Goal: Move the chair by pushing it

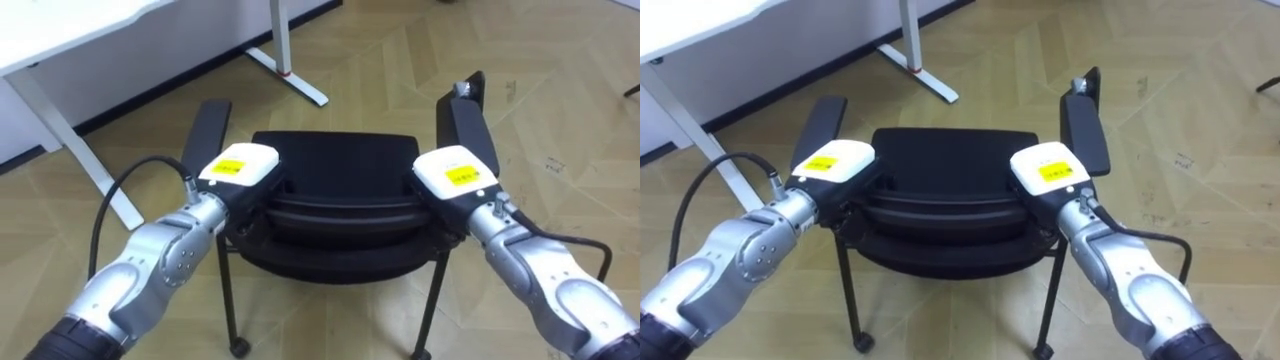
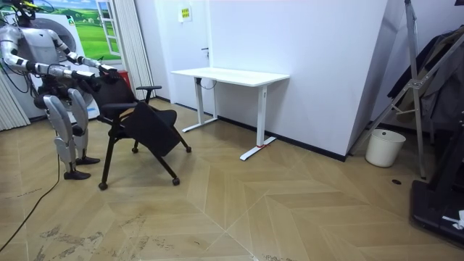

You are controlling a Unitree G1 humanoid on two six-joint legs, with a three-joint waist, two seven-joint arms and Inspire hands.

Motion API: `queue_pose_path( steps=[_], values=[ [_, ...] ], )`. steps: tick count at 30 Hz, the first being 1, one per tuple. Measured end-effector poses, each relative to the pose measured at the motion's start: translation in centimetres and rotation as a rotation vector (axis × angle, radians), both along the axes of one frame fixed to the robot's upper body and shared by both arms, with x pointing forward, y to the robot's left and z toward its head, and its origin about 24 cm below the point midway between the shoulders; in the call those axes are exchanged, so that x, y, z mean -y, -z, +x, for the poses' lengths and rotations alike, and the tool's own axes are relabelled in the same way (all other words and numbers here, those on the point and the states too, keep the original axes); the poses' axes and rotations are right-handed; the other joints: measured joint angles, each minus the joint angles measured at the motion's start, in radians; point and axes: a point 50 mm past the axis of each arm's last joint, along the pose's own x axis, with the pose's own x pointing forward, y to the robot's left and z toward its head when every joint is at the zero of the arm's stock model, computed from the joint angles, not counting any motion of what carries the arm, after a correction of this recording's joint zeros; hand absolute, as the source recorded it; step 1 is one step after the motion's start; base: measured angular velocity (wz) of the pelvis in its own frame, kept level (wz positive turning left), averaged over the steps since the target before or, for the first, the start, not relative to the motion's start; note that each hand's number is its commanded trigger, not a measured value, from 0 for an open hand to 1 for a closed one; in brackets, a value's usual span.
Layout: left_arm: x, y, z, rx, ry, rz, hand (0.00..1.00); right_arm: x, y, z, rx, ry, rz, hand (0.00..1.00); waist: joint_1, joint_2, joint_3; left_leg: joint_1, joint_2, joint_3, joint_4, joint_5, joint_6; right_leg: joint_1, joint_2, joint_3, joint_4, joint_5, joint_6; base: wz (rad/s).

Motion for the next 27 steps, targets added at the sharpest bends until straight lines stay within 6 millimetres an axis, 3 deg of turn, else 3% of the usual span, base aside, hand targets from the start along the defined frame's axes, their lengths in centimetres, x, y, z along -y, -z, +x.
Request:
queue_pose_path(
  steps=[8,10,12,14,16,18,20,21,23,25,27],
  values=[
    [-0.4,-0.3,0.4,0.016,0.016,0.02,1.0,-0.2,0.4,0.0,0.016,-0.01,0.03,1.0,0.003,-0.029,0.0011,-0.015,0.002,-0.001,0.023,0.0,0.0,-0.017,-0.008,-0.006,0.033,-0.017,-0.003,0.02],
    [-0.7,-0.2,0.8,0.016,0.018,0.033,1.0,-0.3,0.7,0.2,0.022,-0.002,0.044,1.0,0.003,-0.044,0.0077,-0.021,0.005,-0.002,0.04,0.0,-0.001,-0.018,-0.011,-0.014,0.049,-0.024,-0.007,0.14],
    [-0.7,-0.3,1.3,0.023,0.023,0.046,1.0,-0.4,1.0,0.4,0.018,0.007,0.052,1.0,-0.001,-0.058,0.0092,-0.039,0.007,-0.002,0.074,-0.003,-0.005,-0.021,-0.017,-0.026,0.066,-0.033,-0.012,0.2],
    [-0.7,0.0,1.7,0.013,0.032,0.052,1.0,-0.4,1.2,0.7,0.009,0.006,0.054,1.0,-0.003,-0.059,0.0167,-0.08,0.024,0.001,0.175,-0.035,-0.021,-0.031,-0.019,-0.052,0.109,-0.059,-0.022,0.25],
    [-0.7,0.4,1.7,0.005,0.032,0.059,1.0,-0.5,1.6,0.7,-0.009,0.013,0.062,1.0,-0.016,-0.068,0.0181,-0.127,0.035,0.017,0.294,-0.048,-0.033,-0.048,-0.026,-0.083,0.169,-0.1,-0.03,0.36],
    [-1.0,0.8,1.7,-0.008,0.016,0.057,1.0,-0.5,1.8,0.7,-0.019,0.004,0.064,1.0,-0.017,-0.065,0.0168,-0.183,0.058,0.041,0.431,-0.048,-0.035,-0.05,-0.035,-0.098,0.218,-0.14,-0.05,0.28],
    [-1.0,1.3,1.5,-0.026,0.007,0.05,1.0,-0.6,2.0,0.6,-0.027,-0.002,0.063,1.0,-0.024,-0.052,0.0172,-0.269,0.099,0.048,0.625,-0.005,-0.039,-0.048,-0.03,-0.122,0.279,-0.184,-0.062,0.28],
    [-1.0,1.5,1.5,-0.032,0.004,0.05,1.0,-0.5,2.2,0.6,-0.032,-0.004,0.063,1.0,-0.025,-0.051,0.0172,-0.289,0.109,0.05,0.67,0.017,-0.042,-0.045,-0.03,-0.127,0.293,-0.194,-0.066,0.25],
    [-1.0,2.7,1.0,-0.059,-0.012,0.037,1.0,-0.6,2.7,0.3,-0.049,-0.011,0.06,1.0,-0.015,-0.05,0.0192,-0.357,0.139,0.06,0.819,0.157,-0.042,-0.018,-0.032,-0.132,0.323,-0.22,-0.082,0.1],
    [-1.3,3.0,0.8,-0.054,-0.032,0.022,1.0,-0.8,2.7,0.3,-0.037,-0.033,0.059,1.0,-0.012,-0.054,0.0237,-0.413,0.144,0.066,0.874,0.243,-0.045,-0.014,-0.036,-0.13,0.343,-0.231,-0.098,0.07],
    [-1.3,3.3,0.8,-0.055,-0.04,0.011,1.0,-0.6,2.7,0.2,-0.022,-0.043,0.058,1.0,-0.013,-0.047,0.0258,-0.461,0.134,0.068,0.835,0.202,-0.026,-0.022,-0.034,-0.133,0.357,-0.231,-0.103,0.13]
  ],
)
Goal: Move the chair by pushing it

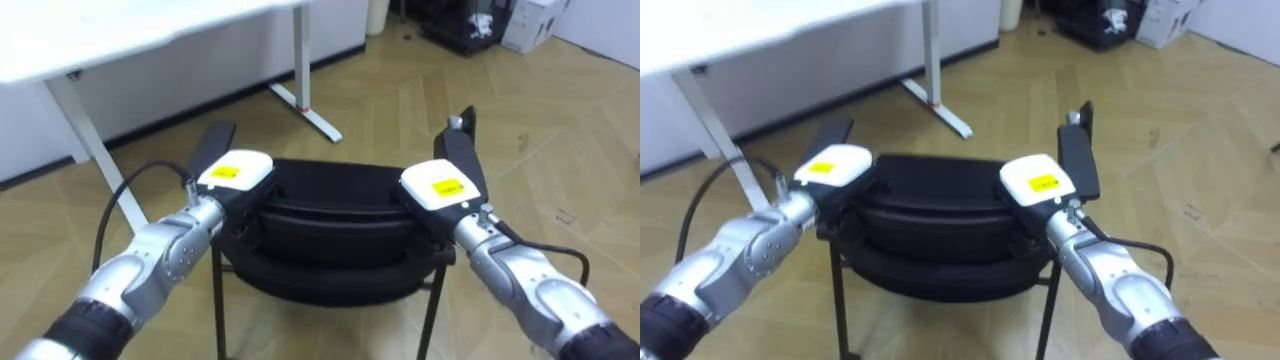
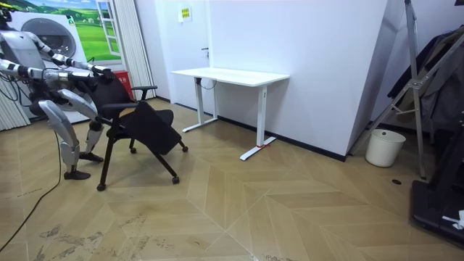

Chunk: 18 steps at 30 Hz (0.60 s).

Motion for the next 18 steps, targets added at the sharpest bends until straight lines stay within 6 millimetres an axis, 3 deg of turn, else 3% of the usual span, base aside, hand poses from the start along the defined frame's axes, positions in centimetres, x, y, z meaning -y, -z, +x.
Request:
queue_pose_path(
  steps=[3,5,7,9,10,12,13,14,15,16,17,18],
  values=[
    [-0.1,0.2,0.0,0.007,-0.016,-0.011,1.0,-0.2,0.1,0.1,0.018,-0.012,-0.001,1.0,0.029,0.017,-0.0002,-0.021,-0.02,0.018,-0.215,-0.012,-0.008,-0.007,0.006,-0.001,0.013,-0.021,-0.006,-0.26],
    [-0.1,0.0,0.0,0.023,-0.015,-0.014,1.0,-0.1,0.0,0.0,0.045,-0.021,0.0,1.0,0.04,0.022,-0.0021,-0.014,-0.039,0.055,-0.402,-0.011,-0.007,-0.012,0.011,-0.007,0.014,-0.027,-0.012,-0.03],
    [0.0,-0.3,0.3,0.037,-0.01,-0.018,1.0,0.1,-0.3,0.2,0.066,-0.021,-0.001,1.0,0.052,0.023,-0.0033,-0.018,-0.051,0.073,-0.46,-0.009,-0.003,-0.024,0.012,-0.008,0.013,-0.03,-0.009,-0.1],
    [0.0,-0.9,0.5,0.057,-0.006,-0.017,1.0,0.1,-0.7,0.5,0.087,-0.023,-0.003,1.0,0.068,0.023,-0.0072,-0.028,-0.047,0.085,-0.466,-0.009,-0.001,-0.043,0.011,-0.009,0.013,-0.034,-0.004,-0.22],
    [0.0,-1.1,0.7,0.067,-0.006,-0.018,1.0,0.1,-0.9,0.8,0.097,-0.025,-0.002,1.0,0.082,0.02,-0.0134,-0.024,-0.049,0.088,-0.474,-0.018,0.011,-0.054,0.007,-0.01,0.014,-0.044,0.01,-0.27],
    [-0.5,-1.6,0.9,0.082,-0.01,-0.01,1.0,-0.2,-1.2,1.3,0.11,-0.031,0.003,1.0,0.092,0.013,-0.0162,0.008,-0.047,0.102,-0.493,-0.033,0.024,-0.046,-0.002,-0.017,0.02,-0.055,0.036,-0.25],
    [-0.6,-1.7,1.0,0.085,-0.013,-0.007,1.0,-0.4,-1.2,1.5,0.11,-0.03,0.008,1.0,0.097,0.009,-0.0164,0.046,-0.049,0.126,-0.526,-0.039,0.032,-0.039,-0.015,-0.028,0.033,-0.075,0.07,-0.08],
    [-0.7,-1.9,1.2,0.09,-0.012,-0.001,1.0,-0.5,-1.1,1.7,0.107,-0.027,0.015,1.0,0.097,-0.001,-0.0156,0.069,-0.058,0.135,-0.527,-0.055,0.059,-0.03,-0.036,-0.045,0.058,-0.103,0.101,0.0],
    [-0.8,-2.0,1.2,0.093,-0.011,0.003,1.0,-0.6,-1.0,1.8,0.105,-0.024,0.019,1.0,0.099,-0.006,-0.0117,0.075,-0.068,0.138,-0.52,-0.067,0.064,-0.026,-0.049,-0.046,0.071,-0.116,0.121,0.06],
    [-0.7,-2.2,1.5,0.102,-0.005,0.009,1.0,-0.6,-1.0,1.9,0.104,-0.017,0.026,1.0,0.104,-0.033,-0.0158,0.084,-0.085,0.149,-0.506,-0.097,0.075,-0.027,-0.083,-0.051,0.106,-0.134,0.17,0.03],
    [-0.8,-2.7,1.8,0.117,-0.002,0.009,1.0,-0.6,-1.5,2.3,0.12,-0.019,0.026,1.0,0.108,-0.039,-0.016,0.083,-0.098,0.153,-0.47,-0.135,0.087,-0.05,-0.126,-0.088,0.195,-0.117,0.187,0.0],
    [-0.8,-2.7,1.8,0.118,-0.003,0.009,1.0,-0.8,-1.9,2.6,0.132,-0.02,0.024,1.0,0.111,-0.036,-0.0063,0.082,-0.101,0.149,-0.45,-0.154,0.09,-0.074,-0.143,-0.096,0.269,-0.095,0.181,-0.12]
  ],
)
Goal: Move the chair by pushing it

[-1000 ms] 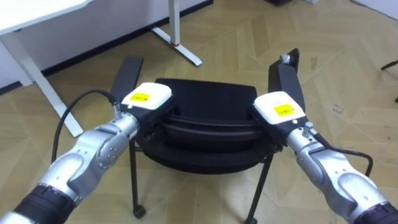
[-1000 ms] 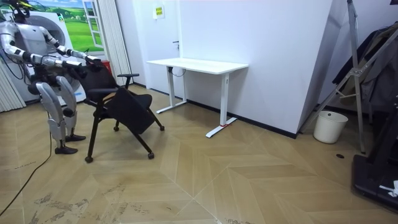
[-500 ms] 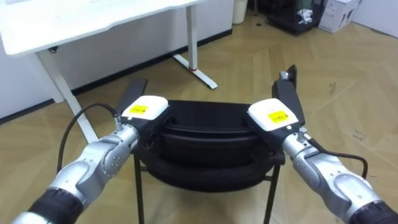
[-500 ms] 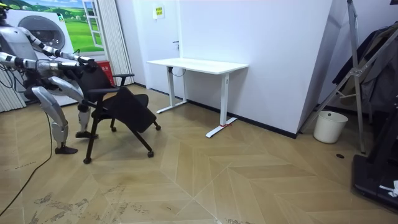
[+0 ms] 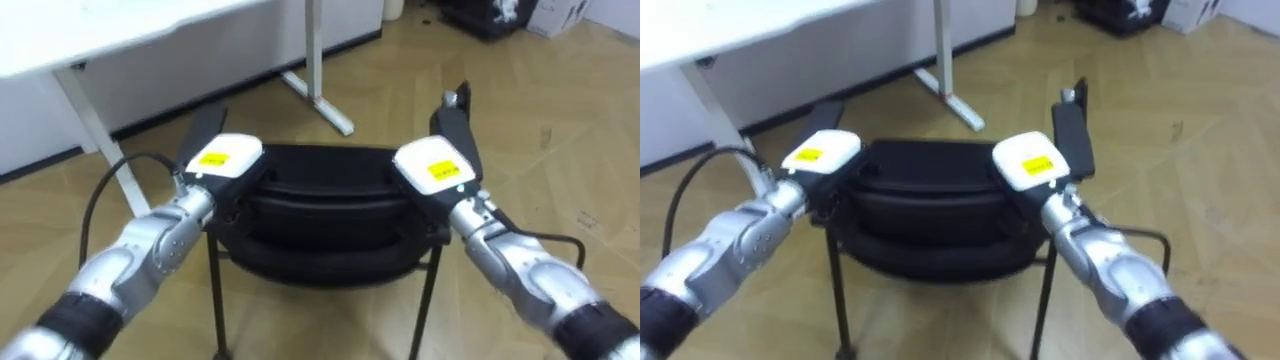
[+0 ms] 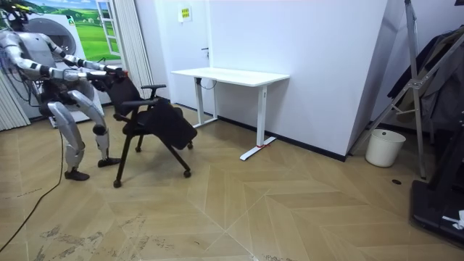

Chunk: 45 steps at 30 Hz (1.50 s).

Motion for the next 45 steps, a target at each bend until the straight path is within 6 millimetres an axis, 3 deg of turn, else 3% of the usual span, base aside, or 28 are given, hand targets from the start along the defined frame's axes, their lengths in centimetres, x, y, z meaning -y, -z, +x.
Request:
queue_pose_path(
  steps=[1,2,4,6,7,9,11,13,14,16,17,22,24,25,26,27,28,29,31,32,34,36,39,41,42,43,44,45],
  values=[
    [0.0,-0.4,0.5,0.013,-0.007,-0.003,1.0,-0.2,-0.4,0.4,0.015,0.001,-0.005,1.0,0.003,0.01,0.0083,-0.004,-0.004,-0.007,0.033,-0.031,0.007,-0.058,-0.038,0.003,0.148,0.076,-0.03,0.0],
    [0.0,-0.6,0.8,0.013,-0.01,0.001,1.0,-0.2,-0.4,0.5,0.016,0.003,-0.009,1.0,-0.001,0.022,0.0058,-0.001,-0.015,-0.034,0.047,-0.054,0.012,-0.107,-0.059,0.011,0.248,0.173,-0.047,0.13],
    [0.1,-0.8,1.3,0.015,-0.001,0.014,1.0,-0.2,-0.2,0.5,0.01,0.01,-0.004,1.0,-0.006,0.044,0.0148,0.016,-0.018,-0.088,0.054,-0.078,0.012,-0.164,-0.057,0.024,0.336,0.291,-0.046,0.2],
    [-0.2,-1.2,1.4,0.029,0.006,0.024,1.0,-0.7,-0.2,0.6,0.02,0.009,0.012,1.0,-0.004,0.05,0.0182,0.02,-0.018,-0.126,0.057,-0.1,0.006,-0.238,-0.038,0.038,0.34,0.241,-0.036,0.02],
    [-0.4,-1.2,1.4,0.029,0.005,0.027,1.0,-1.0,-0.2,0.7,0.026,0.007,0.017,1.0,-0.007,0.061,0.0213,0.028,-0.018,-0.152,0.057,-0.111,0.001,-0.277,-0.03,0.035,0.285,0.216,-0.033,0.31],
    [-0.5,-1.3,1.5,0.03,0.003,0.029,1.0,-1.0,-0.2,0.7,0.038,0.005,0.02,1.0,-0.022,0.071,0.0228,0.038,-0.019,-0.181,0.056,-0.124,-0.004,-0.321,-0.024,0.043,0.137,0.21,-0.033,0.51],
    [-0.5,-1.0,1.4,0.026,0.004,0.032,1.0,-1.1,0.0,0.5,0.036,0.0,0.015,1.0,-0.037,0.07,0.0236,0.066,-0.016,-0.207,0.053,-0.15,-0.024,-0.322,-0.014,0.069,-0.136,0.247,-0.03,0.52],
    [-0.6,-0.8,1.3,0.028,-0.001,0.031,1.0,-1.1,0.0,0.5,0.041,-0.011,0.019,1.0,-0.038,0.066,0.0212,0.085,-0.017,-0.227,0.063,-0.178,-0.047,-0.308,-0.014,0.096,-0.281,0.295,-0.032,0.42],
    [-0.7,-0.7,1.3,0.026,-0.009,0.027,1.0,-1.2,0.0,0.5,0.046,-0.015,0.017,1.0,-0.037,0.062,0.0175,0.101,-0.011,-0.241,0.069,-0.196,-0.066,-0.302,-0.012,0.092,-0.288,0.346,-0.05,0.39],
    [-0.8,-0.6,1.3,0.023,-0.017,0.027,1.0,-1.3,-0.2,0.7,0.053,-0.021,0.006,1.0,-0.026,0.06,0.0098,0.117,0.011,-0.245,0.07,-0.214,-0.1,-0.287,0.0,0.078,-0.261,0.354,-0.072,0.31],
    [-0.7,-0.8,1.4,0.028,-0.025,0.013,1.0,-1.3,-0.6,1.1,0.066,-0.023,-0.001,1.0,-0.025,0.065,0.0086,0.127,0.034,-0.246,0.072,-0.223,-0.125,-0.28,0.011,0.065,-0.241,0.345,-0.108,0.25],
    [-0.9,-1.2,1.8,0.05,-0.05,-0.009,1.0,-1.6,-1.6,2.2,0.086,-0.034,-0.021,1.0,0.013,0.071,0.0084,0.176,0.105,-0.244,0.063,-0.23,-0.188,-0.269,0.063,0.036,-0.169,0.226,-0.156,0.06],
    [-1.0,-1.0,1.9,0.055,-0.063,-0.005,1.0,-1.8,-1.4,2.5,0.071,-0.032,-0.024,1.0,0.017,0.058,0.0163,0.134,0.119,-0.248,0.213,-0.177,-0.153,-0.248,0.068,0.036,-0.135,0.18,-0.169,0.05],
    [-1.0,-0.4,1.7,0.034,-0.071,-0.004,1.0,-2.0,-1.0,2.5,0.054,-0.034,-0.031,1.0,0.024,0.057,0.0167,0.088,0.132,-0.262,0.357,-0.091,-0.129,-0.218,0.077,0.037,-0.125,0.153,-0.175,-0.09],
    [-1.0,0.0,1.5,0.019,-0.072,-0.004,1.0,-1.8,-0.4,2.2,0.033,-0.032,-0.03,1.0,0.03,0.057,0.017,0.026,0.139,-0.286,0.489,0.038,-0.116,-0.18,0.083,0.034,-0.116,0.125,-0.181,-0.05],
    [-0.9,0.3,1.3,0.008,-0.07,-0.003,1.0,-1.7,-0.1,1.9,0.023,-0.033,-0.029,1.0,0.03,0.055,0.0162,-0.006,0.139,-0.298,0.547,0.123,-0.108,-0.162,0.083,0.033,-0.11,0.112,-0.183,0.06],
    [-0.7,0.9,1.0,-0.006,-0.068,-0.003,1.0,-1.6,0.3,1.6,0.009,-0.03,-0.029,1.0,0.028,0.048,0.0158,-0.064,0.122,-0.324,0.637,0.305,-0.108,-0.132,0.076,0.033,-0.094,0.094,-0.2,0.11],
    [-0.4,1.1,1.0,-0.012,-0.066,-0.011,1.0,-1.4,0.4,1.5,0.004,-0.024,-0.028,1.0,0.027,0.043,0.0171,-0.14,0.093,-0.33,0.757,0.355,-0.107,-0.119,0.063,0.034,-0.073,0.069,-0.201,0.07],
    [-0.1,1.2,1.0,-0.015,-0.062,-0.014,1.0,-1.1,0.5,1.5,-0.002,-0.016,-0.034,1.0,0.026,0.031,0.0216,-0.256,0.044,-0.306,0.963,0.335,-0.087,-0.1,0.039,0.035,-0.045,0.045,-0.21,-0.08],
    [0.0,1.4,0.9,-0.019,-0.062,-0.013,1.0,-1.0,0.7,1.4,-0.01,-0.017,-0.035,1.0,0.029,0.022,0.0256,-0.317,0.021,-0.268,1.041,0.321,-0.074,-0.082,0.028,0.034,-0.048,0.041,-0.213,-0.16],
    [0.0,1.3,0.9,-0.014,-0.056,-0.006,1.0,-0.9,0.8,1.3,-0.012,-0.016,-0.029,1.0,0.016,0.003,0.0389,-0.392,-0.013,-0.225,1.073,0.303,-0.063,-0.055,0.014,0.033,-0.057,0.037,-0.2,0.02],
    [0.1,1.3,0.9,-0.01,-0.051,-0.004,1.0,-0.8,0.8,1.3,-0.013,-0.016,-0.027,1.0,-0.001,0.003,0.0502,-0.427,-0.016,-0.203,1.022,0.267,-0.079,-0.032,0.015,0.025,-0.075,0.033,-0.192,0.08],
    [0.3,1.0,1.0,0.003,-0.044,-0.013,1.0,-0.3,0.2,1.4,0.006,-0.023,-0.031,1.0,-0.014,0.028,0.0485,-0.382,0.007,-0.186,0.69,0.25,-0.083,-0.032,0.037,0.03,-0.081,0.018,-0.172,-0.03],
    [0.5,1.0,0.9,0.01,-0.038,-0.022,1.0,0.0,0.1,1.2,0.025,-0.021,-0.025,1.0,-0.036,0.04,0.0412,-0.263,0.002,-0.174,0.329,0.247,-0.086,-0.027,0.04,0.039,-0.081,-0.007,-0.145,0.0],
    [0.6,1.0,0.9,0.011,-0.036,-0.022,1.0,0.0,0.2,1.1,0.032,-0.021,-0.024,1.0,-0.039,0.044,0.0393,-0.232,0.001,-0.168,0.257,0.247,-0.086,-0.026,0.045,0.049,-0.082,-0.01,-0.136,-0.06],
    [0.6,1.0,0.9,0.009,-0.033,-0.022,1.0,-0.1,0.2,0.9,0.037,-0.028,-0.021,1.0,-0.036,0.055,0.0307,-0.173,0.003,-0.167,0.131,0.247,-0.086,-0.022,0.05,0.054,-0.083,-0.017,-0.124,-0.16],
    [0.7,1.0,0.9,0.011,-0.029,-0.023,1.0,0.0,0.3,0.7,0.043,-0.029,-0.018,1.0,-0.035,0.059,0.0274,-0.121,0.002,-0.167,0.043,0.226,-0.088,-0.017,0.051,0.062,-0.083,-0.025,-0.115,-0.2],
    [0.8,0.9,0.9,0.014,-0.026,-0.022,1.0,0.0,0.3,0.6,0.048,-0.026,-0.016,1.0,-0.035,0.056,0.0249,-0.102,-0.001,-0.169,0.022,0.192,-0.095,-0.017,0.051,0.072,-0.083,-0.029,-0.107,-0.28]
  ],
)
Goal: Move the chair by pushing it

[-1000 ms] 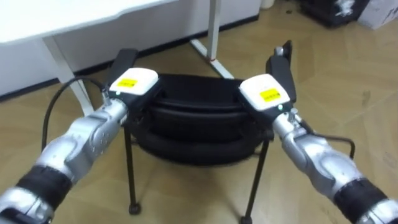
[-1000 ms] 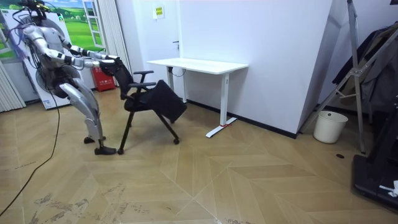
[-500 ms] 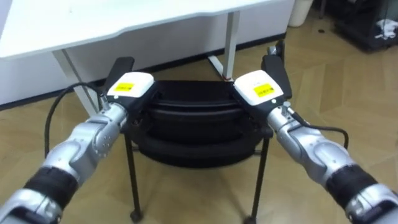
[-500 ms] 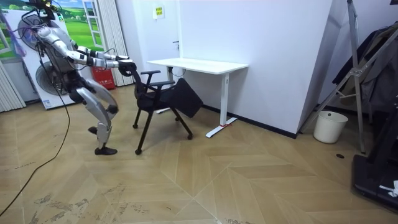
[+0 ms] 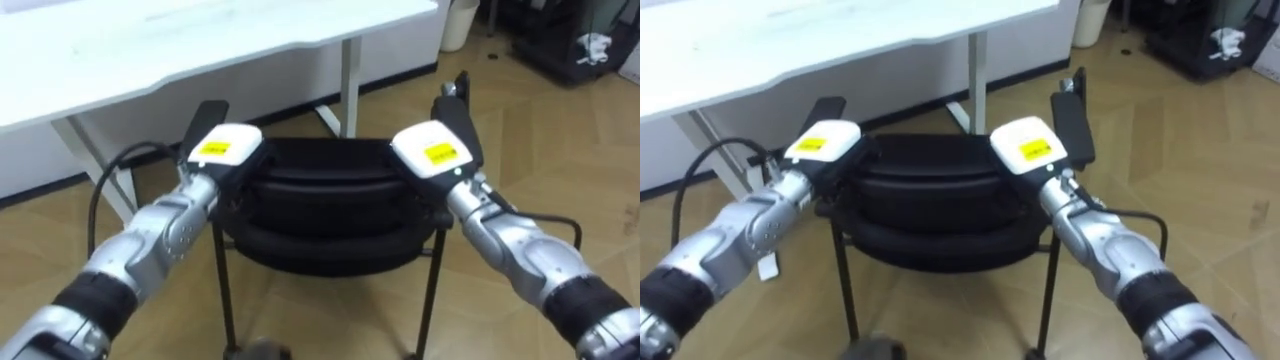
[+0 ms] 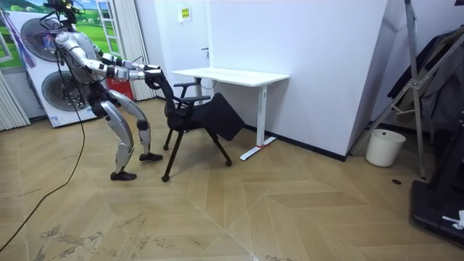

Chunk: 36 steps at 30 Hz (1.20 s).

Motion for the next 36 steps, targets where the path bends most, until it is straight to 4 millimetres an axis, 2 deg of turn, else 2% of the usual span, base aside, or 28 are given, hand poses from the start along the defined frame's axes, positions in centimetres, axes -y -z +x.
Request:
queue_pose_path(
  steps=[1,2,3,4,5,6,8,9,10,12,13,14,17,18,21,22,24,26,27,28,29,30,31,32,33,34,35,36],
  values=[
    [0.1,-0.1,0.0,0.004,0.003,0.003,1.0,0.0,0.1,-0.1,0.007,0.002,0.003,1.0,-0.001,0.0,-0.0054,0.028,-0.009,-0.002,-0.029,-0.057,0.011,0.001,-0.002,0.014,-0.003,-0.004,0.013,-0.3],
    [0.1,-0.1,0.1,0.004,0.001,0.008,1.0,0.1,0.2,-0.2,0.01,0.013,0.003,1.0,-0.001,-0.005,-0.0116,0.038,-0.021,0.005,-0.038,-0.084,0.033,0.002,-0.013,0.029,-0.006,-0.008,0.028,-0.3],
    [0.1,-0.1,0.1,0.001,-0.001,0.013,1.0,0.2,0.4,-0.3,0.009,0.017,0.004,1.0,-0.003,-0.006,-0.0193,0.043,-0.027,0.011,-0.04,-0.095,0.044,0.003,-0.022,0.031,-0.01,-0.008,0.034,-0.22],
    [0.2,-0.1,0.1,-0.002,0.0,0.013,1.0,0.2,0.5,-0.5,0.012,0.02,0.006,1.0,-0.009,-0.01,-0.0321,0.045,-0.037,0.02,-0.04,-0.116,0.057,0.004,-0.03,0.042,-0.022,-0.006,0.052,-0.22],
    [0.0,-0.3,0.2,0.004,-0.001,0.018,1.0,0.1,0.3,-0.4,0.019,0.021,0.008,1.0,-0.009,-0.014,-0.0355,0.049,-0.052,0.03,-0.036,-0.138,0.083,0.004,-0.045,0.048,-0.021,-0.005,0.063,-0.25],
    [-0.1,-0.4,0.2,0.008,-0.001,0.02,1.0,0.1,0.3,-0.4,0.022,0.021,0.009,1.0,-0.009,-0.013,-0.0356,0.051,-0.054,0.038,-0.032,-0.146,0.089,0.005,-0.052,0.051,-0.021,0.0,0.07,-0.28],
    [0.0,-0.9,0.5,0.019,0.006,0.025,1.0,-0.2,0.1,-0.2,0.03,0.022,0.022,1.0,-0.023,-0.026,-0.0356,0.056,-0.075,0.06,-0.015,-0.181,0.108,0.006,-0.08,0.061,-0.005,0.0,0.084,-0.15],
    [0.0,-1.0,0.6,0.022,0.006,0.024,1.0,-0.2,-0.1,-0.1,0.036,0.022,0.023,1.0,-0.022,-0.03,-0.0327,0.055,-0.081,0.063,-0.006,-0.192,0.11,0.0,-0.088,0.062,0.007,-0.002,0.091,-0.23],
    [-0.3,-1.4,0.8,0.033,0.001,0.026,1.0,-0.2,-0.5,0.3,0.048,0.026,0.016,1.0,-0.022,-0.029,-0.0244,0.052,-0.088,0.062,0.017,-0.213,0.117,-0.016,-0.099,0.061,0.056,0.0,0.099,-0.32],
    [-0.5,-1.7,1.1,0.038,-0.006,0.026,1.0,-0.4,-0.7,0.5,0.058,0.033,0.016,1.0,-0.026,-0.025,-0.0208,0.039,-0.092,0.051,0.047,-0.235,0.123,-0.054,-0.112,0.063,0.152,0.047,0.102,-0.17],
    [-0.4,-1.8,1.2,0.04,-0.005,0.027,1.0,-0.3,-0.6,0.5,0.054,0.036,0.017,1.0,-0.029,-0.019,-0.0166,0.043,-0.091,0.044,0.051,-0.242,0.124,-0.076,-0.113,0.074,0.199,0.091,0.108,0.09],
    [-0.4,-1.6,1.1,0.036,0.001,0.032,1.0,-0.3,-0.5,0.4,0.05,0.038,0.018,1.0,-0.037,-0.019,-0.0167,0.045,-0.091,0.031,0.051,-0.244,0.124,-0.095,-0.113,0.075,0.233,0.135,0.111,0.16],
    [-0.3,-2.0,1.3,0.046,0.007,0.04,1.0,-0.3,-0.4,0.3,0.044,0.041,0.022,1.0,-0.058,-0.015,-0.0167,0.043,-0.105,-0.007,0.048,-0.244,0.124,-0.122,-0.111,0.076,0.282,0.202,0.105,0.24],
    [-0.3,-2.0,1.3,0.046,0.006,0.04,1.0,-0.3,-0.4,0.3,0.044,0.041,0.021,1.0,-0.059,-0.013,-0.017,0.042,-0.106,-0.012,0.048,-0.244,0.124,-0.123,-0.109,0.075,0.284,0.206,0.106,0.05],
    [-0.3,-1.9,1.3,0.037,0.002,0.045,1.0,-0.5,-0.3,0.3,0.041,0.038,0.026,1.0,-0.054,-0.006,-0.017,0.041,-0.131,-0.07,0.046,-0.243,0.122,-0.115,-0.092,0.072,0.264,0.207,0.106,-0.07],
    [-0.3,-2.0,1.3,0.036,0.0,0.046,1.0,-0.9,-0.2,0.3,0.039,0.035,0.034,1.0,-0.048,-0.001,-0.017,0.041,-0.144,-0.108,0.042,-0.239,0.115,-0.106,-0.072,0.076,0.24,0.202,0.102,-0.14],
    [-0.8,-1.8,1.1,0.019,-0.007,0.061,1.0,-1.7,-0.3,0.5,0.044,0.03,0.044,1.0,-0.043,-0.008,-0.0166,0.04,-0.172,-0.171,0.022,-0.227,0.097,-0.082,-0.048,0.072,0.18,0.176,0.093,-0.11],
    [-1.4,-2.0,1.2,0.026,-0.022,0.08,1.0,-2.8,-0.3,0.7,0.045,0.028,0.051,1.0,-0.041,-0.019,-0.0222,0.044,-0.217,-0.297,-0.007,-0.194,0.071,-0.015,0.014,0.067,0.02,0.135,0.081,0.06],
    [-1.7,-2.2,1.3,0.031,-0.027,0.087,1.0,-3.1,-0.3,0.7,0.045,0.027,0.052,1.0,-0.039,-0.02,-0.0228,0.044,-0.226,-0.324,-0.016,-0.181,0.068,0.001,0.029,0.063,-0.022,0.127,0.072,0.08],
    [-2.2,-2.5,1.4,0.047,-0.042,0.103,1.0,-3.9,-0.5,1.0,0.044,0.023,0.055,1.0,-0.035,-0.032,-0.0238,0.042,-0.235,-0.371,-0.041,-0.164,0.048,0.027,0.051,0.042,-0.108,0.119,0.059,0.13],
    [-2.7,-2.8,1.6,0.062,-0.061,0.118,1.0,-4.8,-0.8,1.3,0.046,0.017,0.054,1.0,-0.035,-0.046,-0.0268,0.046,-0.264,-0.445,-0.081,-0.126,0.028,0.048,0.065,0.008,-0.192,0.117,0.049,0.19],
    [-2.9,-3.0,1.7,0.073,-0.07,0.126,1.0,-5.2,-1.0,1.4,0.049,0.015,0.056,1.0,-0.039,-0.052,-0.0274,0.051,-0.274,-0.484,-0.111,-0.1,0.013,0.059,0.072,-0.013,-0.237,0.12,0.026,0.58],
    [-3.1,-3.3,1.9,0.09,-0.087,0.135,1.0,-5.7,-1.3,1.5,0.055,0.016,0.06,1.0,-0.064,-0.06,-0.0281,0.063,-0.273,-0.539,-0.188,-0.053,-0.013,0.071,0.076,-0.079,-0.305,0.15,0.005,0.84],
    [-3.0,-3.5,2.1,0.102,-0.086,0.14,1.0,-5.7,-1.5,1.6,0.064,0.023,0.059,1.0,-0.075,-0.074,-0.0192,0.057,-0.243,-0.45,-0.166,-0.053,0.011,0.085,0.049,-0.173,-0.335,0.158,-0.006,0.78],
    [-3.1,-3.5,2.0,0.102,-0.087,0.144,1.0,-5.8,-1.4,1.6,0.06,0.024,0.056,1.0,-0.07,-0.074,-0.014,0.06,-0.222,-0.384,-0.12,-0.069,0.026,0.099,0.045,-0.209,-0.338,0.157,-0.007,0.39],
    [-3.1,-3.2,1.8,0.093,-0.089,0.143,1.0,-6.0,-1.3,1.5,0.048,0.024,0.038,1.0,-0.058,-0.066,-0.0145,0.066,-0.187,-0.302,-0.066,-0.129,0.046,0.123,0.055,-0.262,-0.35,0.153,-0.014,0.15],
    [-3.1,-3.3,1.9,0.095,-0.09,0.143,1.0,-6.2,-1.4,1.5,0.043,0.021,0.031,1.0,-0.055,-0.051,-0.011,0.054,-0.165,-0.271,-0.049,-0.154,0.054,0.132,0.069,-0.307,-0.348,0.142,-0.024,0.21],
    [-3.2,-3.3,1.9,0.097,-0.093,0.144,1.0,-6.3,-1.5,1.6,0.042,0.024,0.03,1.0,-0.052,-0.051,-0.0117,0.051,-0.164,-0.274,-0.049,-0.155,0.053,0.131,0.074,-0.315,-0.344,0.137,-0.028,0.3]
  ],
)
